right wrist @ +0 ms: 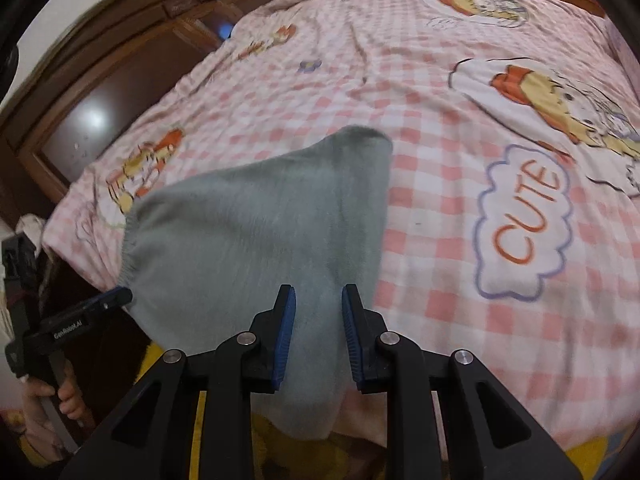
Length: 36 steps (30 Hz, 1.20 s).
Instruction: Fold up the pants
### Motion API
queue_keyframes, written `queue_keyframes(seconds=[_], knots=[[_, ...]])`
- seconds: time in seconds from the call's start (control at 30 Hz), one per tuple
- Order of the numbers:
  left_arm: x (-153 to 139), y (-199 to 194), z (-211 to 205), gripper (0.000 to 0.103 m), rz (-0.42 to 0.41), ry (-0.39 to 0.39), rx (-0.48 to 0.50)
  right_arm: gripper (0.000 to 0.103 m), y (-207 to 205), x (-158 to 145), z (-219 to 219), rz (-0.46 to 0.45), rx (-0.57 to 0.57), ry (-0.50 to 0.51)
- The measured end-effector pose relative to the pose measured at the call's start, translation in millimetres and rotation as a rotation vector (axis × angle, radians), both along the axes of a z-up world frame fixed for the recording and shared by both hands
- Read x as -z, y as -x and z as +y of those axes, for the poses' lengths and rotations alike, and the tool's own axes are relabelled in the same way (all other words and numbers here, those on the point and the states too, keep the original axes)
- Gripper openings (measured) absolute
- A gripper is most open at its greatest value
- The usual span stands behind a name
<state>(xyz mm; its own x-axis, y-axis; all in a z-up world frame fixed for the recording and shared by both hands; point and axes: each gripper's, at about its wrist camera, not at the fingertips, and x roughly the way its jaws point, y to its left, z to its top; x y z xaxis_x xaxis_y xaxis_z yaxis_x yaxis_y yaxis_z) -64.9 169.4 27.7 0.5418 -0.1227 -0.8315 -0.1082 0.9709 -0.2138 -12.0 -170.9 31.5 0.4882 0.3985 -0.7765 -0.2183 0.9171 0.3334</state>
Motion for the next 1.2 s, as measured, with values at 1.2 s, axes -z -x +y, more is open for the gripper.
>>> queue_keyframes(seconds=[1.2], knots=[[-3.6,-21.0,-43.6,0.034,-0.028,0.007,0.081,0.013,-0.5,21.1,-24.0,0.056,0.025,-0.359]])
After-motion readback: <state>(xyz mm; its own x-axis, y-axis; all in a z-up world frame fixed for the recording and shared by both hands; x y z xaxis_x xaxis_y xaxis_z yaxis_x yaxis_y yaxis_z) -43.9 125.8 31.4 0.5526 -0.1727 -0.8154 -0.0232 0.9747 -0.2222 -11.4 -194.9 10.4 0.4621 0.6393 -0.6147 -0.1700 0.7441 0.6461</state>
